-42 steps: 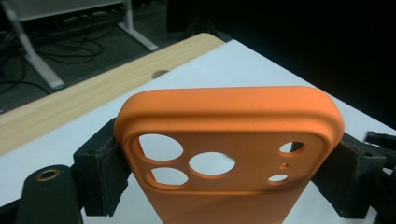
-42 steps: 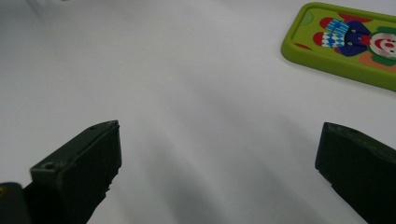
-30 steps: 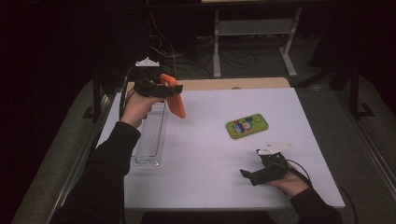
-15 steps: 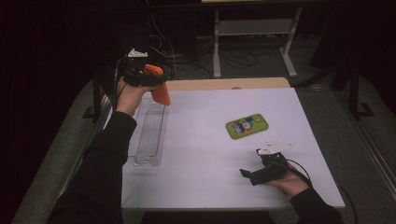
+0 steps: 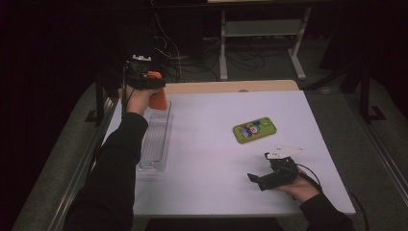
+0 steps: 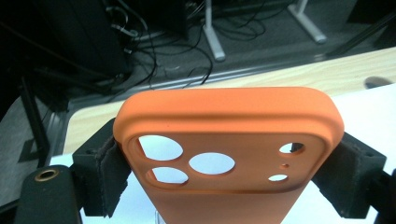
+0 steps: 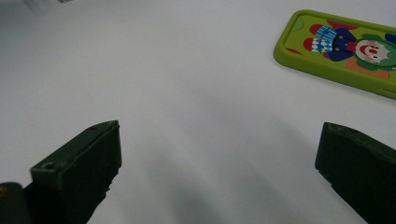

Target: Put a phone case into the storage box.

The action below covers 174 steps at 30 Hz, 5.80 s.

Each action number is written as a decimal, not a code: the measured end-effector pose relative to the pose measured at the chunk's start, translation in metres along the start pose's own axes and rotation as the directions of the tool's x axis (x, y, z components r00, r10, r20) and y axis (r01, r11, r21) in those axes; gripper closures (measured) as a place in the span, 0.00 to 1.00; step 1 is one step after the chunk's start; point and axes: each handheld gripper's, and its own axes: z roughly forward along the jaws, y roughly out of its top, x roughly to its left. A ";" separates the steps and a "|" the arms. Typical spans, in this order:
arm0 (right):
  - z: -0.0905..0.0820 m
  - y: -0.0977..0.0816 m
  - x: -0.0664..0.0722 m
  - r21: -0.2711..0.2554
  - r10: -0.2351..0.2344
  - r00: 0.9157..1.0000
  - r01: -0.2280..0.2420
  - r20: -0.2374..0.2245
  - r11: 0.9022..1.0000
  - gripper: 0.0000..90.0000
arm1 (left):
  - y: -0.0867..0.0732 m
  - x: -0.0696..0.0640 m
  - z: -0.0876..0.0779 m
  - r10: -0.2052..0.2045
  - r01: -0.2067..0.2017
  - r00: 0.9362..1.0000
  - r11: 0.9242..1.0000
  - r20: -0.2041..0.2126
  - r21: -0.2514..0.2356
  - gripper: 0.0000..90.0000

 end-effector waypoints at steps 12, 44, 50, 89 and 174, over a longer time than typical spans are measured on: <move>-0.002 0.002 0.000 -0.020 -0.015 1.000 0.015 0.004 1.000 0.00 | -0.017 -0.006 0.027 -0.061 0.067 0.995 0.995 -0.085 0.070 0.16; -0.002 0.003 0.001 -0.021 -0.012 1.000 0.013 0.007 1.000 0.00 | -0.025 -0.010 0.051 -0.080 0.094 0.989 0.990 -0.128 0.103 0.00; -0.002 0.003 0.001 -0.019 -0.012 1.000 0.013 0.007 1.000 0.00 | -0.021 -0.005 0.040 -0.070 0.078 0.993 0.994 -0.093 0.082 0.00; -0.001 0.003 -0.002 -0.029 0.001 1.000 0.000 0.012 1.000 0.00 | -0.061 -0.081 -0.075 0.177 -0.188 0.881 0.982 0.440 -0.020 0.00; 0.109 0.126 -0.085 0.170 0.150 0.972 -0.181 0.180 0.969 0.97 | -0.177 -0.131 -0.059 0.338 -0.352 0.689 0.929 0.641 -0.112 0.00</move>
